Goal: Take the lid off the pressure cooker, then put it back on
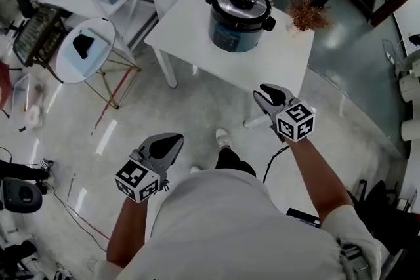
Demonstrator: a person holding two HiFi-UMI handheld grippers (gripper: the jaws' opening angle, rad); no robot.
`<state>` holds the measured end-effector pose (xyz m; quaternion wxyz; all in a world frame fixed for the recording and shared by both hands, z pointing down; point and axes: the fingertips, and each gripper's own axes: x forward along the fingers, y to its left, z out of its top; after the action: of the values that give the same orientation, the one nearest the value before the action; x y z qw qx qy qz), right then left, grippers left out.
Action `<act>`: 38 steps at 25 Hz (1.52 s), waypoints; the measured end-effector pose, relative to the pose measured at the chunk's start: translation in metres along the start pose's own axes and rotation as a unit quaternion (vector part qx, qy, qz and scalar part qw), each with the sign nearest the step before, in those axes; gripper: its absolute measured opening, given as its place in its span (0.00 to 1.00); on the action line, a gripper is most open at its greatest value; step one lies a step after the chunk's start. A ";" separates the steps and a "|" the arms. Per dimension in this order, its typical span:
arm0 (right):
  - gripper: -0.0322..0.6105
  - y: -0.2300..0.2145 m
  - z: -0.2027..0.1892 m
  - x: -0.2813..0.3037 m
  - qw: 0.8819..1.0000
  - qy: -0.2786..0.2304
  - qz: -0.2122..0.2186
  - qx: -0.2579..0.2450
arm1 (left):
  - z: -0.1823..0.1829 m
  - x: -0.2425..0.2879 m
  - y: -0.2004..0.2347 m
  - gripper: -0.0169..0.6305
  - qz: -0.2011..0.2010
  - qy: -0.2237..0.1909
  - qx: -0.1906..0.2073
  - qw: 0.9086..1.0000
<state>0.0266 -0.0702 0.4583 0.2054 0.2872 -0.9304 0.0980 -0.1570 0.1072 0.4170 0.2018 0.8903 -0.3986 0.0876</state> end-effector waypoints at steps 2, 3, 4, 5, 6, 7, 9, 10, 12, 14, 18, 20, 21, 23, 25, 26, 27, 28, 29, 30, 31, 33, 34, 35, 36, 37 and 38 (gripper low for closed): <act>0.24 0.022 -0.007 -0.005 1.000 -0.002 0.008 0.002 | -0.003 -0.002 -0.003 0.04 -0.005 0.002 0.002 1.000; 0.23 0.032 -0.009 -0.007 1.000 -0.004 0.012 0.004 | -0.004 -0.003 -0.005 0.04 -0.008 0.002 0.003 1.000; 0.22 0.042 -0.012 -0.010 1.000 -0.005 0.017 0.004 | -0.006 -0.004 -0.006 0.04 -0.009 0.002 0.002 1.000; 0.21 0.052 -0.015 -0.012 1.000 -0.004 0.023 0.003 | -0.008 -0.005 -0.008 0.04 -0.011 0.002 0.002 1.000; 0.21 0.060 -0.018 -0.015 1.000 -0.004 0.027 0.002 | -0.010 -0.005 -0.010 0.04 -0.012 0.003 0.002 1.000; 0.20 0.068 -0.020 -0.017 1.000 -0.005 0.030 0.002 | -0.011 -0.005 -0.012 0.04 -0.014 0.004 0.002 1.000; 0.19 0.081 -0.023 -0.021 0.999 -0.011 0.036 0.007 | -0.014 -0.004 -0.015 0.04 -0.017 0.005 0.004 1.000; 0.18 0.087 -0.024 -0.023 0.999 -0.013 0.038 0.010 | -0.014 -0.004 -0.017 0.04 -0.019 0.005 0.004 1.000; 0.17 0.098 -0.027 -0.027 0.999 -0.015 0.043 0.012 | -0.015 -0.001 -0.021 0.04 -0.022 0.006 0.005 1.000; 0.16 0.108 -0.032 -0.031 0.999 -0.012 0.049 0.010 | -0.013 0.002 -0.023 0.04 -0.023 0.004 0.006 1.000; 0.12 0.124 -0.039 -0.032 0.998 -0.015 0.057 0.017 | -0.012 0.004 -0.024 0.04 -0.023 0.005 0.008 1.000; 0.09 0.128 -0.041 -0.034 0.998 -0.015 0.060 0.015 | -0.015 0.006 -0.027 0.04 -0.023 0.005 0.005 1.000; 0.07 0.130 -0.041 -0.035 0.998 -0.014 0.063 0.013 | -0.016 0.008 -0.029 0.04 -0.024 0.004 0.004 1.000; 0.07 0.133 -0.042 -0.035 0.998 -0.011 0.068 0.010 | -0.017 0.009 -0.032 0.04 -0.026 0.003 0.003 1.000; 0.07 0.138 -0.042 -0.034 0.997 -0.010 0.074 0.008 | -0.019 0.008 -0.033 0.04 -0.027 0.005 0.002 1.000; 0.07 0.141 -0.041 -0.033 0.997 -0.010 0.078 0.006 | -0.021 0.006 -0.034 0.04 -0.026 0.007 0.002 1.000; 0.07 0.144 -0.040 -0.032 0.997 -0.010 0.081 0.003 | -0.022 0.005 -0.034 0.04 -0.025 0.008 0.001 1.000; 0.07 0.146 -0.040 -0.031 0.996 -0.009 0.084 0.001 | -0.023 0.004 -0.033 0.04 -0.024 0.009 0.001 1.000; 0.07 0.148 -0.040 -0.030 0.996 -0.008 0.087 -0.001 | -0.024 0.004 -0.033 0.04 -0.024 0.009 0.002 1.000; 0.07 0.150 -0.041 -0.030 0.996 -0.007 0.089 -0.001 | -0.025 0.003 -0.034 0.04 -0.023 0.009 0.002 1.000; 0.07 0.152 -0.042 -0.029 0.996 -0.006 0.091 -0.001 | -0.026 0.001 -0.034 0.04 -0.022 0.010 0.002 1.000; 0.07 0.155 -0.043 -0.028 0.996 -0.005 0.094 -0.001 | -0.027 -0.001 -0.033 0.04 -0.020 0.011 0.002 1.000; 0.07 0.157 -0.043 -0.028 0.995 -0.006 0.095 -0.001 | -0.028 -0.002 -0.032 0.04 -0.020 0.011 0.002 1.000; 0.07 0.158 -0.043 -0.028 0.995 -0.006 0.095 -0.002 | -0.028 -0.003 -0.032 0.04 -0.020 0.012 0.003 1.000; 0.07 0.160 -0.043 -0.028 0.995 -0.006 0.096 -0.002 | -0.028 -0.005 -0.032 0.04 -0.019 0.012 0.003 1.000; 0.07 0.161 -0.044 -0.028 0.995 -0.006 0.097 -0.002 | -0.029 -0.007 -0.033 0.04 -0.018 0.011 0.002 1.000; 0.07 0.163 -0.045 -0.028 0.995 -0.005 0.098 -0.003 | -0.030 -0.008 -0.033 0.04 -0.017 0.011 0.001 1.000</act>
<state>-0.0319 0.0899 0.4757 0.1908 0.1944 -0.9554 0.1136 -0.1374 0.1456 0.4317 0.2063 0.8962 -0.3813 0.0942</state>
